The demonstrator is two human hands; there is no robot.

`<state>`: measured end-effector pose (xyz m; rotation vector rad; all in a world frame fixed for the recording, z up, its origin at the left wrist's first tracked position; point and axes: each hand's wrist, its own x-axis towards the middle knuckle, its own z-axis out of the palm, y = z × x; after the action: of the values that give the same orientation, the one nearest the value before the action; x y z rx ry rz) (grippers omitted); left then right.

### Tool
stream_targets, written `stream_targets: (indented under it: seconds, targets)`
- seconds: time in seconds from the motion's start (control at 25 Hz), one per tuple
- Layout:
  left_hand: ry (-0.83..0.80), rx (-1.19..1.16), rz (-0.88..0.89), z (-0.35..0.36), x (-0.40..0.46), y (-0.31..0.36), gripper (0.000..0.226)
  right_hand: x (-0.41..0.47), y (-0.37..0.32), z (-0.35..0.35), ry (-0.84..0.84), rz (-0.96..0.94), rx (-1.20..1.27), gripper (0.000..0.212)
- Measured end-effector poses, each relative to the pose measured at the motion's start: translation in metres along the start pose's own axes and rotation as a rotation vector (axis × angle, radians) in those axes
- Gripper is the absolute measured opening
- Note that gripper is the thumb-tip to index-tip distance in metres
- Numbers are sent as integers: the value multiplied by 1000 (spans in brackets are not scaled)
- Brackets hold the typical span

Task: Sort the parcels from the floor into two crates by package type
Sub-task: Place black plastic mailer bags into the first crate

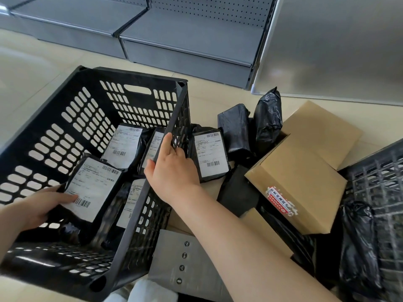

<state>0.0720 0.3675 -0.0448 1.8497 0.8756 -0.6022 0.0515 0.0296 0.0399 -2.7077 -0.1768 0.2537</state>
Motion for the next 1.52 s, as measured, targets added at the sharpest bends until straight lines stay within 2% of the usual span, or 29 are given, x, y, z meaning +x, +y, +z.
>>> stream_targets:
  seconds: [0.12, 0.56, 0.84, 1.0, 1.12, 1.2, 1.32, 1.52]
  targets:
    - [-71, 75, -62, 4, 8, -8, 33, -1, 0, 0, -2, 0, 0, 76]
    - [27, 40, -69, 48, 22, -9, 36, -1, -2, 7, 27, 4, 28, 75]
    - [185, 324, -3, 64, 27, -7, 30, -3, -2, 9, 40, -6, 52, 74]
    - [290, 464, 37, 65, 32, -10, 42, -2, -2, 10, 32, -2, 52, 74]
    - [328, 509, 78, 67, 27, -9, 67, -4, -1, 9, 30, 2, 58, 74]
    - [284, 550, 119, 74, 15, -3, 71, -4, 0, 9, 33, 1, 71, 74]
    - [203, 560, 86, 83, 5, -2, 70, -7, 3, 5, 10, 11, 146, 74]
    - [189, 581, 58, 82, 7, 1, 80, -9, 13, -1, -23, 19, 226, 72]
